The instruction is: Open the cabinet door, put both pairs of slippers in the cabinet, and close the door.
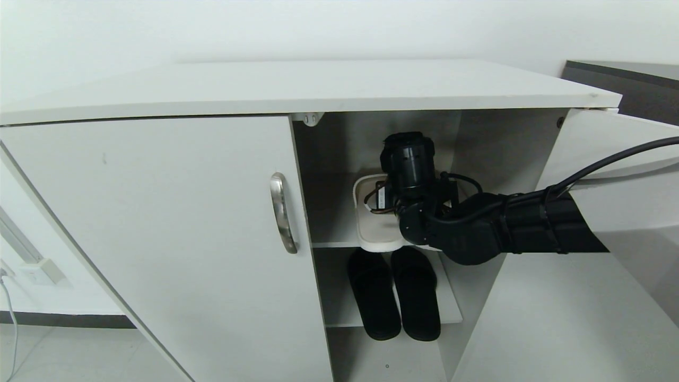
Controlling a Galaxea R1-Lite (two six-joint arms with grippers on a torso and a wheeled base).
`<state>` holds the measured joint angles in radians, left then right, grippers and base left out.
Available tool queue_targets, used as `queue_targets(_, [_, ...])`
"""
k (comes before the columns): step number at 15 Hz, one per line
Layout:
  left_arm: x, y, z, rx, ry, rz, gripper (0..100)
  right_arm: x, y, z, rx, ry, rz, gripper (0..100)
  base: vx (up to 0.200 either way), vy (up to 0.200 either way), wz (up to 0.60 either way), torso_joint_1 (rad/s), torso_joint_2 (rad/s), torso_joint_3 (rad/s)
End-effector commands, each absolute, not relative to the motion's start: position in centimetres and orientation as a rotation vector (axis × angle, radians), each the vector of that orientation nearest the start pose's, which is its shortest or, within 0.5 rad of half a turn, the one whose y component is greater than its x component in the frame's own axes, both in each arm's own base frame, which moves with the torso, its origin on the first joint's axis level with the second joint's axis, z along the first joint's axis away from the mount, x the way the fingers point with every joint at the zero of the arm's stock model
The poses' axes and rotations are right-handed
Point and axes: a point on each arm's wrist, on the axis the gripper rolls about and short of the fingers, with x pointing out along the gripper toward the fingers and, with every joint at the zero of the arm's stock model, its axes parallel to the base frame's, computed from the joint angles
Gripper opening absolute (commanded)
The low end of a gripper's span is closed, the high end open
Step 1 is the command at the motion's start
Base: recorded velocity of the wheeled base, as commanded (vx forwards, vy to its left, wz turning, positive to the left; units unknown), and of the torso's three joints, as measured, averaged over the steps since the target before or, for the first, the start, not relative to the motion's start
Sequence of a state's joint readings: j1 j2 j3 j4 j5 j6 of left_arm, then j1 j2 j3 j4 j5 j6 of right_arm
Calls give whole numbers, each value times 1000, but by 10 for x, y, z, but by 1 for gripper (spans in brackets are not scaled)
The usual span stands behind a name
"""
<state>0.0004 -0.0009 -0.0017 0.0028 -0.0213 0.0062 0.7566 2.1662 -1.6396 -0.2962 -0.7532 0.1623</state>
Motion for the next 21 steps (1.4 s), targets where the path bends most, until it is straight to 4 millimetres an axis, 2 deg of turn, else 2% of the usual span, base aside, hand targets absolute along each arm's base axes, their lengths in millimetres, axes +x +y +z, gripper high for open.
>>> queue_targets(1, [-23,-1,76,6,1,-20,0,337,298,203,1,170,-11,100,0,0,0,0,0,0])
queue_targets(4, [-23,-1,76,6,1,-20,0,325,295,208,-2,173,1,100,0,0,0,0,0,0])
queue_targets(8, [-23,-1,76,5,1,-20,0,295,292,216,14,151,40,100,0,0,0,0,0,0])
queue_targets(10, [-23,-1,76,5,1,-20,0,282,289,214,19,141,59,100,0,0,0,0,0,0])
queue_targets(14, [-23,-1,76,6,1,-20,0,237,277,213,29,124,122,100,0,0,0,0,0,0])
queue_targets(18, [-23,-1,76,5,1,-20,0,209,262,209,22,136,167,100,0,0,0,0,0,0])
queue_targets(21, [-23,-1,76,5,1,-20,0,197,265,206,9,145,201,100,0,0,0,0,0,0])
